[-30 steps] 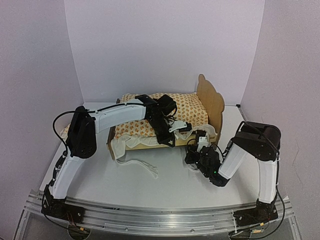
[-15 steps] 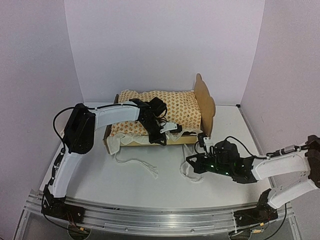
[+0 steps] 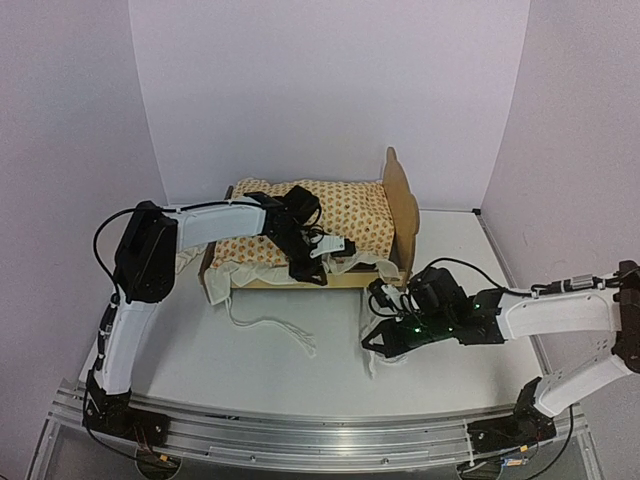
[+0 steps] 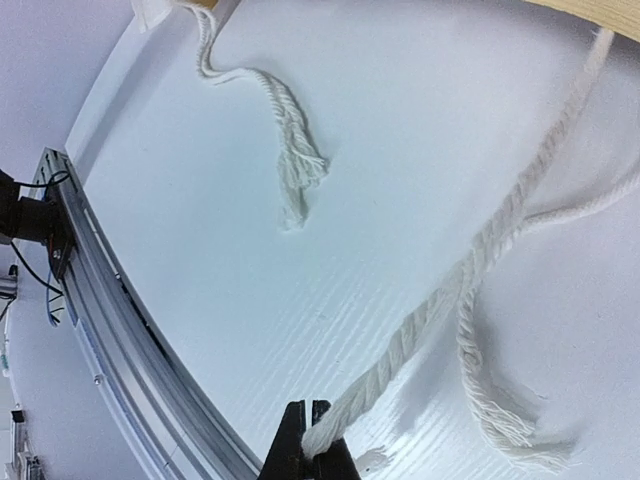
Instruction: Set up the pet bed
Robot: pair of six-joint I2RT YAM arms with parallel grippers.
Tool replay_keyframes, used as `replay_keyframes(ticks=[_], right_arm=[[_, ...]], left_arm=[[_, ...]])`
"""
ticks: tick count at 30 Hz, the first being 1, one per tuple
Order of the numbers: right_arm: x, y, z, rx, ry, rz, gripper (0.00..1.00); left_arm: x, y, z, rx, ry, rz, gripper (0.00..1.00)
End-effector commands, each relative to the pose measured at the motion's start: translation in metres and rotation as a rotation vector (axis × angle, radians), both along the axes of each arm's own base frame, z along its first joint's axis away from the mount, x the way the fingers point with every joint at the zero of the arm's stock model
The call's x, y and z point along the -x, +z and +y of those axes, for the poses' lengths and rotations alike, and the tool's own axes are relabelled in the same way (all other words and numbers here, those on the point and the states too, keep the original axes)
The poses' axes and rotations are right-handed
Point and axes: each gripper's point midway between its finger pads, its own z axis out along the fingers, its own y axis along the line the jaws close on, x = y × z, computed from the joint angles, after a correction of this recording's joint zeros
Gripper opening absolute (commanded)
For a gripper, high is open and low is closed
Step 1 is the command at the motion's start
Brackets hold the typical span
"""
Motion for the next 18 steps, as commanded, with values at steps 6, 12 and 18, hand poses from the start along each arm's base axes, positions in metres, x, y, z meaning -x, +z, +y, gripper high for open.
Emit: replay_keyframes(ticks=[6, 12, 18], right_arm=[[0.009, 0.009, 0.004, -0.042, -0.056, 0.197, 0.0], [0.015, -0.006, 0.01, -0.028, -0.115, 0.417, 0.0], [0.0, -0.006, -0.032, 0.122, -0.298, 0.397, 0.0]], left_arm=[[0.039, 0.156, -0.012, 0.308, -0.256, -0.14, 0.79], [0.117, 0.2, 0.003, 0.444, -0.474, 0.007, 0.79], [0.197, 0.134, 0.0, 0.301, -0.646, -0.015, 0.68]])
